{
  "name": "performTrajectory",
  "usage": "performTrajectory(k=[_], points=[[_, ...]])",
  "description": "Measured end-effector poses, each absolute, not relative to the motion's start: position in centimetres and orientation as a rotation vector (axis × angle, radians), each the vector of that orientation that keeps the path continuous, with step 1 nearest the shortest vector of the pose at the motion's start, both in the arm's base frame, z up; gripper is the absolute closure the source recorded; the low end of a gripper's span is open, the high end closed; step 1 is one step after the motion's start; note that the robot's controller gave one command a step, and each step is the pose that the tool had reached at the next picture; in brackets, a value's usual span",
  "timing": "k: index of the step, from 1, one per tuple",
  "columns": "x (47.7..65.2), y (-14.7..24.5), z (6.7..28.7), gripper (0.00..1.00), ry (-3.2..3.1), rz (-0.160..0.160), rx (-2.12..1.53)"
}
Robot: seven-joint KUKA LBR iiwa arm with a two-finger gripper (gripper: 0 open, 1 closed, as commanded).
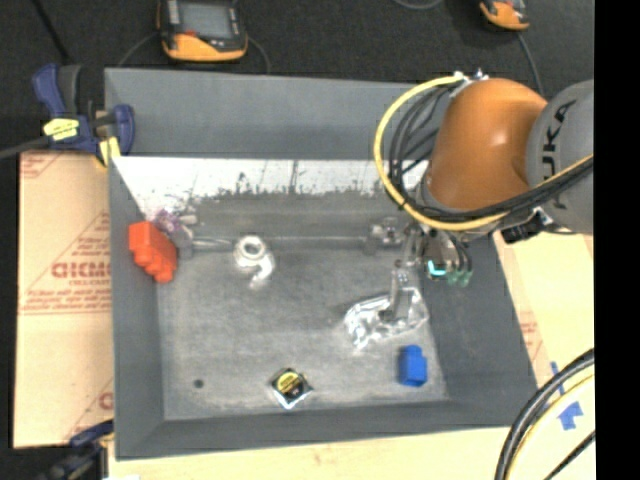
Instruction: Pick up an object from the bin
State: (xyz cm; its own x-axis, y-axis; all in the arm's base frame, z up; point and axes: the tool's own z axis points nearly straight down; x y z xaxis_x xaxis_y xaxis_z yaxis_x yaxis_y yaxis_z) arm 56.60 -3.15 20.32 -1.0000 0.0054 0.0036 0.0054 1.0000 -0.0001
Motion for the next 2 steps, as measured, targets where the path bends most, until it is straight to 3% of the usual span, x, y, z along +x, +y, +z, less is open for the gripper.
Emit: performTrajectory(k=[1,2], points=[[56.2,-6.5,6.9,0.0,-3.084,0.002,0.604],[55.0,-8.2,10.1,0.0,-2.971,0.005,1.045]])
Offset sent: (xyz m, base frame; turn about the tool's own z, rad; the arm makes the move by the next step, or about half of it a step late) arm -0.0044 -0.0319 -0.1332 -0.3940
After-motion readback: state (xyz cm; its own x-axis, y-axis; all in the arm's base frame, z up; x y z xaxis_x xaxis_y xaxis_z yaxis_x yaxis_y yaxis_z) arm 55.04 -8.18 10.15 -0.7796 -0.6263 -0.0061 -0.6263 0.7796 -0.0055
